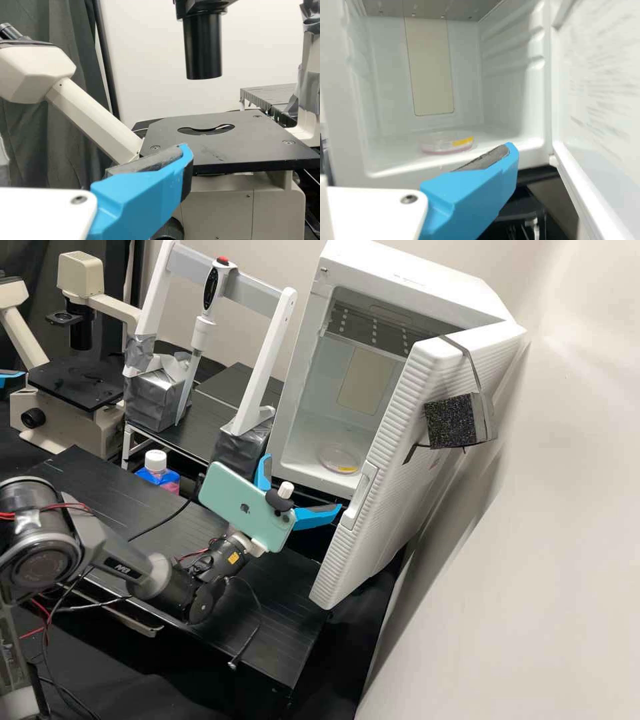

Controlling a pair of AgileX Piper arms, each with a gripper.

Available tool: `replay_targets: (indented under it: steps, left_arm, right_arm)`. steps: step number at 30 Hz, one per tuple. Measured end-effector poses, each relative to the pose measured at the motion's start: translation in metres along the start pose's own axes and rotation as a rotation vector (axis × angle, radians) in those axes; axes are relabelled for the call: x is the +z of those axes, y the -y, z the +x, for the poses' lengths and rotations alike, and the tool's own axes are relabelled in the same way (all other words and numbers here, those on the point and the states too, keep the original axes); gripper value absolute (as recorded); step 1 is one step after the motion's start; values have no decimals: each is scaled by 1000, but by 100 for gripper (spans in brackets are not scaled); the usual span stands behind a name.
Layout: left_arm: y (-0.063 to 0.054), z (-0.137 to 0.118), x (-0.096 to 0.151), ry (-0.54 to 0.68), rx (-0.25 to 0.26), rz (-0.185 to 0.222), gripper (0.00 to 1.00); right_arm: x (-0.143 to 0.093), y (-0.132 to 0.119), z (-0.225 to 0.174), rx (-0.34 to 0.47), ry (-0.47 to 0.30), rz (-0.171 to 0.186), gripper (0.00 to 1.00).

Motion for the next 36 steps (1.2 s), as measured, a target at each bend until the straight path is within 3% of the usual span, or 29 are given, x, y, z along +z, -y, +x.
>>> replay_targets:
  steps: [14,18,23,36]
  left_arm:
    - [0,0,0,0,0,0,100]
    - [0,0,0,0,0,0,100]
    - [0,0,0,0,0,0,100]
    - [0,0,0,0,0,0,100]
  right_arm:
    - [8,-3,94,-61,82,-43,100]
    - [9,-6,110,-64,102,-54,100]
    - [10,-6,126,-73,124,-40,100]
    - [14,12,151,-143,171,-74,100]
